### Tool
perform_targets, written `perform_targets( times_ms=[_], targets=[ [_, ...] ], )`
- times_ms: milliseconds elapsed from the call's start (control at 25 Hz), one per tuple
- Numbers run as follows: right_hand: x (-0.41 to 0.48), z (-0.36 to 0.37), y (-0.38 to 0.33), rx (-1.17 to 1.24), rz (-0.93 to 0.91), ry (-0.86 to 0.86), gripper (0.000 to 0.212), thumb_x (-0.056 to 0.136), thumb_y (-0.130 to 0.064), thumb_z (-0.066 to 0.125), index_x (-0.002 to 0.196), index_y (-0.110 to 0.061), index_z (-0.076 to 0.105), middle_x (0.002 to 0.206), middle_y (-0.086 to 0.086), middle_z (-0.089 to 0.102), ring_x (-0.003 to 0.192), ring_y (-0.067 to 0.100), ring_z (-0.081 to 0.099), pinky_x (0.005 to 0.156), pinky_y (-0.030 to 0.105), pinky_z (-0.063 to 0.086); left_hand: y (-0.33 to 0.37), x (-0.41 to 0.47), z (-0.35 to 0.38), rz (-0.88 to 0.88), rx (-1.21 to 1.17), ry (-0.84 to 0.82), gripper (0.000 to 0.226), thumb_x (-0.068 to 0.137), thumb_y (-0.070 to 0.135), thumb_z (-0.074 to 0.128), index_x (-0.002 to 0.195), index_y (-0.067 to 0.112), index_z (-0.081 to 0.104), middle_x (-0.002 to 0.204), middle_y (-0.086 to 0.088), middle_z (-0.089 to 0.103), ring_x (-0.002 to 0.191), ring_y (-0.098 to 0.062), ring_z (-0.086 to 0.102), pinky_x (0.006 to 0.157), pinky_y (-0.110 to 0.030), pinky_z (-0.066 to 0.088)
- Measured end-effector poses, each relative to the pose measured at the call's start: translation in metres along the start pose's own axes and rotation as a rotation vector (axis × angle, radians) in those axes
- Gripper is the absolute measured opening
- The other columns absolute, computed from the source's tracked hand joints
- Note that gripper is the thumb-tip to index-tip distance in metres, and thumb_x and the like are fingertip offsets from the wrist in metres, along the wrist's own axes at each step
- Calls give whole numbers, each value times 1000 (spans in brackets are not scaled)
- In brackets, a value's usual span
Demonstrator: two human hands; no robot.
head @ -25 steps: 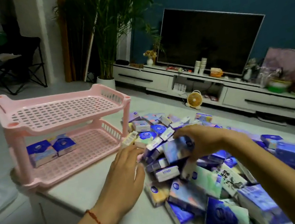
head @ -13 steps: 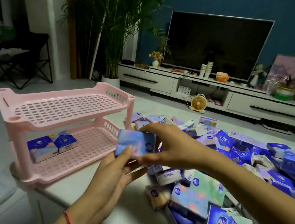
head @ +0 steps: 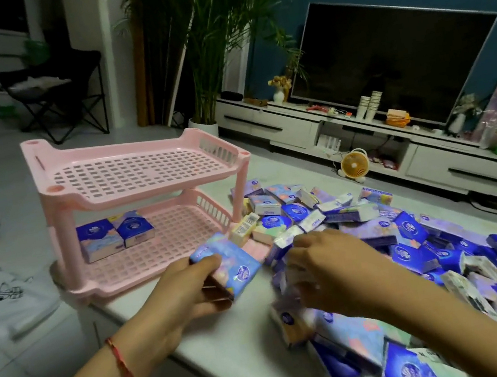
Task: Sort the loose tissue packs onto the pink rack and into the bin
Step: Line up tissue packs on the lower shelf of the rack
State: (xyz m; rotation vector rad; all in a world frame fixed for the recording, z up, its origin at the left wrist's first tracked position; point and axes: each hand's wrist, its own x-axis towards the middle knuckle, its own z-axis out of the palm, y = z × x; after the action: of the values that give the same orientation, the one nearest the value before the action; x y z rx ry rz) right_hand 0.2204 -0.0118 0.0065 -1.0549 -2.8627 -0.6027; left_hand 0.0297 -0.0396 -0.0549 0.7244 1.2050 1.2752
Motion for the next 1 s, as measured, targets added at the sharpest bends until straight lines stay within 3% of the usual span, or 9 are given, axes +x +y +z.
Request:
perform_targets(
  times_ms=[160,280,400,520,680,760,800,880,1000],
  targets=[
    [39,-16,-15,133,23,340,9,72,-28,52,70,-23,59,67,-5,57,59,18,54,50,23,36,9,13,-25,5,-46,193,17,98,16,41,107,11,55,89,-17,64,62,-23,57,44,-27,53],
    [96,19,-40,272,65,386,5,73,-22,60,73,-17,60,71,2,61,61,26,61,47,25,39,7,33,-49,63,-1,421,25,98,16,40,118,1,39,110,-28,54,66,-30,56,36,-34,51],
    [159,64,-60,308,82,309,11,77,-19,63,81,-9,61,79,11,63,73,32,63,53,29,43,6,42,-60,94,27,477,22,97,16,40,115,3,37,113,-29,55,78,-39,60,54,-49,55],
    [195,88,-63,232,82,371,29,54,-28,73,74,-13,58,56,5,60,46,23,60,35,18,34,9,43,-60,67,-19,458,13,98,14,40,108,10,33,106,-23,53,68,-31,58,38,-31,50],
    [218,122,-59,270,94,425,30,68,-35,46,61,-14,67,52,4,61,44,24,60,34,17,36,22,46,-54,39,-57,419,5,98,16,39,94,15,35,93,-12,51,60,-25,54,29,-26,46],
    [221,127,-55,425,72,444,33,68,-32,46,70,-11,70,64,9,65,57,26,65,42,22,45,22,54,-54,24,-48,436,16,98,14,40,84,19,33,98,-13,51,64,-26,56,30,-27,47],
    [219,125,-54,552,97,386,33,71,-30,51,83,-7,71,79,13,68,73,29,67,55,29,51,21,57,-53,31,-36,436,15,97,12,40,86,18,34,103,-15,52,66,-26,57,30,-28,48],
    [216,121,-51,811,248,240,27,85,-16,56,106,-3,66,108,16,64,102,31,59,83,30,43,21,61,-50,47,-39,441,7,97,9,41,98,11,34,107,-18,53,71,-29,58,32,-29,48],
    [212,109,-46,1190,471,216,19,92,-12,51,102,-7,66,105,12,65,98,28,59,76,25,41,20,68,-45,100,14,499,11,96,9,43,103,6,35,106,-19,54,86,-29,58,48,-32,50]
  ],
)
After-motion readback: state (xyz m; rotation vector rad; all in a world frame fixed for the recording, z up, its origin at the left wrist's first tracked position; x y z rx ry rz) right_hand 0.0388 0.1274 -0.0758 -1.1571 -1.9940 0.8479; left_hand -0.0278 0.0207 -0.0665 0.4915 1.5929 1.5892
